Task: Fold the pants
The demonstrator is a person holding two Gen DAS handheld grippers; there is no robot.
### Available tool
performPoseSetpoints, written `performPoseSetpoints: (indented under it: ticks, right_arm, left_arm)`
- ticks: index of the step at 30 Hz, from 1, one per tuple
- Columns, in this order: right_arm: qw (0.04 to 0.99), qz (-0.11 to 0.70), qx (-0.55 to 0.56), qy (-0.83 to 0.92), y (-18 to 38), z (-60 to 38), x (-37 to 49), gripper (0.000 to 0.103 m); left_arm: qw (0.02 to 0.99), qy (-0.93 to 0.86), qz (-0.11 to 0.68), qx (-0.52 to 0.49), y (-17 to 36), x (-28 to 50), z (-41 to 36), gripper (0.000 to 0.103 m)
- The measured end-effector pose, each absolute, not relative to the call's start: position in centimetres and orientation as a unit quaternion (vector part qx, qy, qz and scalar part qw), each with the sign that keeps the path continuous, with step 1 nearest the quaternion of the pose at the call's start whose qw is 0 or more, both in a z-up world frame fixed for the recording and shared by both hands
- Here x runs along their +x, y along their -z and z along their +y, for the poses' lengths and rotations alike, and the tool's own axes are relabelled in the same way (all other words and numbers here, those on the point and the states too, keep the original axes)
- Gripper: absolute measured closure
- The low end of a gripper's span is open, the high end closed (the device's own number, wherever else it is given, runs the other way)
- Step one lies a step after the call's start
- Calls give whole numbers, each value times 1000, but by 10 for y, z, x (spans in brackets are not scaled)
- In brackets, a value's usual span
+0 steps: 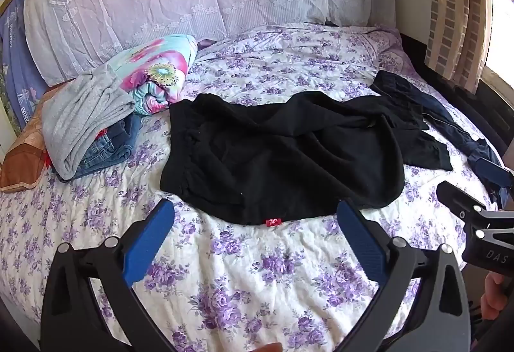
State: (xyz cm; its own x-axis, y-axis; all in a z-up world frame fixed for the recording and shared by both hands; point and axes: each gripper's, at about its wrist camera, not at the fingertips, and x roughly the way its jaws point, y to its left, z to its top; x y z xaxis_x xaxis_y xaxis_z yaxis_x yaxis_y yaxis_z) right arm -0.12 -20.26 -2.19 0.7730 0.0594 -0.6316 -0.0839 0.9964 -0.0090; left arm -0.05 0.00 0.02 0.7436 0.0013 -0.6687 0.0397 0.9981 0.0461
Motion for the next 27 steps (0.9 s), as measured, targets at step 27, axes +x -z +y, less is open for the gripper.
performPoseSetpoints:
  ticks: [27]
  right_arm:
    - [941,337,-20,-33,24,-198,-1,3]
  left_arm:
    - [930,10,366,23,5,2,1,4]
